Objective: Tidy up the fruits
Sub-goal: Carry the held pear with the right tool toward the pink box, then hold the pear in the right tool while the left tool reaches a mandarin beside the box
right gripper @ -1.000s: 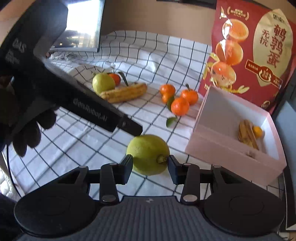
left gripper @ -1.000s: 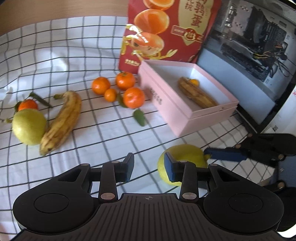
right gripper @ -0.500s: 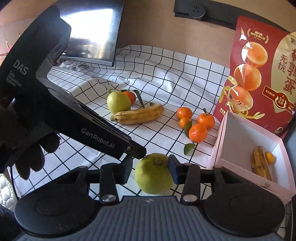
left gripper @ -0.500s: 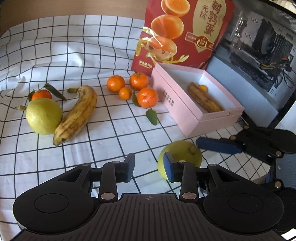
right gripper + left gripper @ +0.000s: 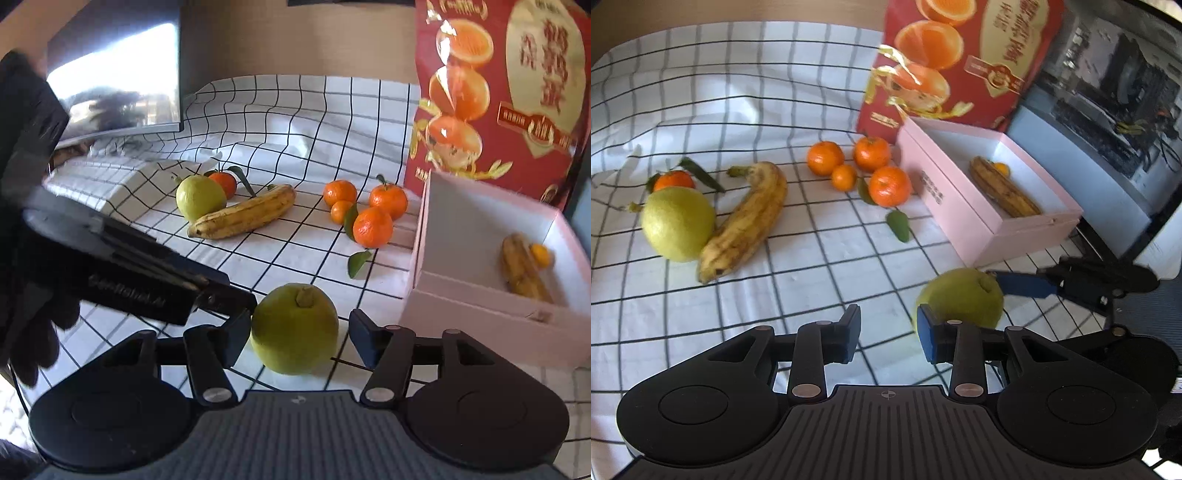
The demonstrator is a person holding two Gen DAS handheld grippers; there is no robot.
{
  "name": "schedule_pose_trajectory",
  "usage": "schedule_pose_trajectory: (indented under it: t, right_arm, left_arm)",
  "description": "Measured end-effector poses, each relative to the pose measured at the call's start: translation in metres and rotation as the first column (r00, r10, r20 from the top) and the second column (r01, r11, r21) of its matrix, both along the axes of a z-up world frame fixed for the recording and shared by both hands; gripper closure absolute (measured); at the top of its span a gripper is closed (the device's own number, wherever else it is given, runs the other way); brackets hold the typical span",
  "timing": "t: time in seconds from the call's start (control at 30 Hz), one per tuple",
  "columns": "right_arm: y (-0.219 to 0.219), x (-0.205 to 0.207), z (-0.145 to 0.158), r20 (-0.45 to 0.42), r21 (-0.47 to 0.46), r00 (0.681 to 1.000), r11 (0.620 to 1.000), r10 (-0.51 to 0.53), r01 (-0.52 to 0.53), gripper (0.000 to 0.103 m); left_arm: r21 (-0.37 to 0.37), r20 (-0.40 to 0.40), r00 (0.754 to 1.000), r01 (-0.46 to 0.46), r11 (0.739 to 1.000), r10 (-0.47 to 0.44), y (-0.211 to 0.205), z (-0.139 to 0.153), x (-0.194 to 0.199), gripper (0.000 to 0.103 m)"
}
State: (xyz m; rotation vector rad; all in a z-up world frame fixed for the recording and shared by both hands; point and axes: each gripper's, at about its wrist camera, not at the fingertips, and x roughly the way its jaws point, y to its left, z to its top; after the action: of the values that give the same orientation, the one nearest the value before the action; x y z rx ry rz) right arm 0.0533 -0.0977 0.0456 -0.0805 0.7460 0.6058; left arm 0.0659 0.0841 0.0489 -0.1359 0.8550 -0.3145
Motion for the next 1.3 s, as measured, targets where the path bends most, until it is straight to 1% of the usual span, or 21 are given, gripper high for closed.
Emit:
schedule_pose_trajectory:
  t: [0.17, 0.2, 0.33, 0.43, 0.53, 0.57, 0.63, 0.7, 0.73, 0.8, 0.87, 0.93, 1.0, 1.03, 1.1, 1.13, 1.17, 1.23, 1.3]
  right_arm:
    - [0.002, 0.013, -0.010, -0.071, 0.033, 0.997, 0.999, -0.012, 0.015, 0.042]
    - [0.003, 0.013, -0.010, -0.077, 0.032, 0.997, 0.999, -0.009, 0.011, 0.045]
    - [0.008, 0.007, -0.007, -0.052, -0.007, 0.999, 1.000, -0.006, 0.005, 0.045]
    - [0.001, 0.000, 0.005, -0.030, 0.007, 1.000, 1.000, 0.005, -0.004, 0.045]
    - [-0.009, -0.009, 0.017, -0.002, 0.009, 1.000, 1.000, -0.007, 0.007, 0.045]
    - [-0.013, -0.011, 0.020, 0.004, 0.006, 1.000, 1.000, -0.016, 0.016, 0.045]
    - [-0.023, -0.015, 0.022, 0.007, -0.004, 0.999, 0.999, -0.045, 0.045, 0.045]
    - [-0.033, -0.019, 0.022, 0.002, -0.013, 0.997, 0.997, -0.077, 0.077, 0.045]
    - [-0.039, -0.021, 0.021, 0.000, -0.019, 0.996, 0.996, -0.091, 0.091, 0.045]
    - [-0.050, -0.027, 0.018, -0.002, -0.036, 0.992, 0.992, -0.122, 0.122, 0.045]
    - [-0.062, -0.035, 0.016, -0.003, -0.050, 0.988, 0.987, -0.154, 0.154, 0.045]
    - [-0.074, -0.042, 0.014, -0.009, -0.056, 0.982, 0.980, -0.190, 0.189, 0.045]
    - [-0.085, -0.048, 0.012, -0.014, -0.058, 0.975, 0.973, -0.223, 0.222, 0.045]
    - [-0.090, -0.051, 0.011, -0.017, -0.058, 0.971, 0.970, -0.237, 0.236, 0.045]
    - [-0.100, -0.056, 0.009, -0.022, -0.059, 0.963, 0.962, -0.268, 0.266, 0.045]
    - [-0.105, -0.058, 0.009, -0.023, -0.060, 0.959, 0.958, -0.283, 0.282, 0.045]
    - [-0.109, -0.060, 0.008, -0.023, -0.054, 0.956, 0.955, -0.293, 0.292, 0.045]
    - [-0.118, -0.064, 0.007, -0.024, -0.053, 0.948, 0.947, -0.317, 0.316, 0.045]
    - [-0.126, -0.067, 0.006, -0.026, -0.049, 0.940, 0.940, -0.340, 0.338, 0.045]
  left_arm:
    - [-0.001, 0.024, 0.995, -0.093, 0.996, 0.093, 0.023, 0.004, -0.004, 0.066]
    - [0.002, 0.027, 0.993, -0.117, 0.993, 0.117, 0.028, 0.004, -0.005, 0.066]
    - [0.021, 0.055, 0.977, -0.206, 0.978, 0.205, 0.046, 0.008, -0.004, 0.066]
    - [0.054, 0.103, 0.968, -0.235, 0.970, 0.229, 0.051, 0.018, 0.000, 0.066]
    - [0.058, 0.116, 0.979, -0.178, 0.982, 0.170, 0.043, 0.028, 0.013, 0.066]
    - [0.060, 0.127, 0.982, -0.146, 0.987, 0.138, 0.036, 0.030, 0.018, 0.066]
    - [0.088, 0.159, 0.986, -0.059, 0.994, 0.044, 0.014, 0.034, 0.028, 0.066]
    - [0.129, 0.182, 0.982, 0.030, 0.991, -0.053, -0.013, 0.031, 0.041, 0.065]
    - [0.146, 0.193, 0.977, 0.059, 0.988, -0.087, -0.024, 0.028, 0.047, 0.063]
    - [0.178, 0.196, 0.973, 0.089, 0.980, -0.124, -0.041, 0.022, 0.065, 0.063]
    - [0.169, 0.179, 0.978, 0.081, 0.982, -0.111, -0.047, 0.015, 0.084, 0.063]
    - [0.121, 0.148, 0.987, 0.045, 0.992, -0.063, -0.046, 0.010, 0.107, 0.063]
    - [0.106, 0.128, 0.991, 0.024, 0.994, -0.038, -0.045, 0.006, 0.123, 0.063]
    - [0.118, 0.119, 0.992, 0.026, 0.993, -0.040, -0.046, 0.004, 0.129, 0.063]
    - [0.167, 0.088, 0.995, 0.039, 0.985, -0.054, -0.053, -0.001, 0.143, 0.063]
    - [0.189, 0.072, 0.995, 0.048, 0.981, -0.063, -0.055, -0.005, 0.147, 0.059]
    - [0.184, 0.074, 0.994, 0.060, 0.981, -0.074, -0.055, -0.007, 0.148, 0.057]
    - [0.157, 0.038, 0.994, 0.094, 0.983, -0.101, -0.056, -0.010, 0.151, 0.049]
    - [0.128, -0.018, 0.991, 0.130, 0.983, -0.129, -0.060, -0.016, 0.156, 0.048]
